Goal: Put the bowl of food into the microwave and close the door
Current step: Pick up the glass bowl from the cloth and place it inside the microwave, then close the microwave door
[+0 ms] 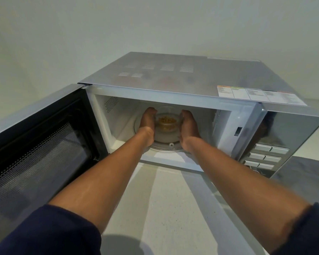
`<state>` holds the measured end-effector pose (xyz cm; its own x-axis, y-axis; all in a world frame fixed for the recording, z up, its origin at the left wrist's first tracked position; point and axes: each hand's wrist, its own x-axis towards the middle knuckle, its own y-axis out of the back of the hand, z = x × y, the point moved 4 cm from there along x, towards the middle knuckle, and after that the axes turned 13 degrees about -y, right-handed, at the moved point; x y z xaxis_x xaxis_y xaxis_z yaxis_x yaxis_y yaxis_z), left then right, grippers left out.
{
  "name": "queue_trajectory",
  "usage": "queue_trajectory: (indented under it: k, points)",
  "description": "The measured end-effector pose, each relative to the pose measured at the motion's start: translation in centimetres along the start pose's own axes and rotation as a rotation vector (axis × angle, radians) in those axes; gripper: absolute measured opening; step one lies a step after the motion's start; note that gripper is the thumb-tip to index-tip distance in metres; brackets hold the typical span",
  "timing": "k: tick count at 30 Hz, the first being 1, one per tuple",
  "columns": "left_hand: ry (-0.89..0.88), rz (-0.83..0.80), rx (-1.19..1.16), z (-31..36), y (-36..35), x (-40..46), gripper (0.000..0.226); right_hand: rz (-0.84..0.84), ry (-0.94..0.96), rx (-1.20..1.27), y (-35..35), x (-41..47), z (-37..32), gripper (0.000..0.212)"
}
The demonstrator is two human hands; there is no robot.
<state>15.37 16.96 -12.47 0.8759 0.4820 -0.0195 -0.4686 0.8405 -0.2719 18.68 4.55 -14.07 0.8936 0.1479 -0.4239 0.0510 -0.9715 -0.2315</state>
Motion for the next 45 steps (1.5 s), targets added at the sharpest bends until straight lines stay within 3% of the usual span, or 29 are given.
queue_trajectory:
  k: [3, 8, 13, 17, 21, 27, 32, 35, 40, 42, 45]
  points:
    - [0.020, -0.026, 0.010, -0.4, -0.1, 0.3, 0.023, 0.000, 0.008, -0.020, 0.1, 0.0, 0.1, 0.074]
    - [0.030, -0.037, 0.103, -0.3, 0.3, 0.2, 0.030, 0.021, 0.034, -0.055, 0.5, 0.3, 0.2, 0.061]
    - [-0.299, -0.036, 0.426, -0.4, 2.0, -1.3, 0.059, 0.073, 0.161, -0.303, 0.9, -1.7, 0.4, 0.061]
    - [-0.632, -0.009, 0.786, 1.4, 2.6, -3.6, 0.045, 0.035, 0.226, -0.318, 1.5, -3.7, 0.7, 0.053]
    - [-0.784, 0.026, 1.105, 3.8, 2.7, -6.6, 0.020, 0.015, 0.280, -0.448, 2.3, -6.4, 0.6, 0.034]
    - [-1.044, 0.055, 1.368, 6.8, 2.6, -10.6, 0.013, -0.033, 0.683, -0.760, 3.1, -11.7, -0.7, 0.049]
    - [-1.189, 0.135, 1.514, 9.8, 2.9, -13.2, 0.009, 0.011, 1.096, -0.909, 4.2, -16.6, -2.8, 0.036]
    - [-1.200, 0.128, 1.601, 11.8, 3.0, -14.3, 0.010, 0.115, 1.348, -0.970, 5.0, -18.9, -4.3, 0.020]
    - [-0.994, 0.084, 1.745, 14.3, 3.8, -14.7, 0.049, 0.339, 1.701, -1.163, 5.8, -21.3, -6.1, 0.009]
    - [-0.914, 0.113, 1.720, 15.1, 4.6, -14.8, 0.059, 0.454, 1.749, -1.296, 6.0, -21.7, -7.2, 0.014]
    - [-0.810, 0.189, 1.765, 16.1, 5.8, -14.9, 0.071, 0.563, 1.635, -1.478, 7.1, -21.6, -8.8, 0.032]
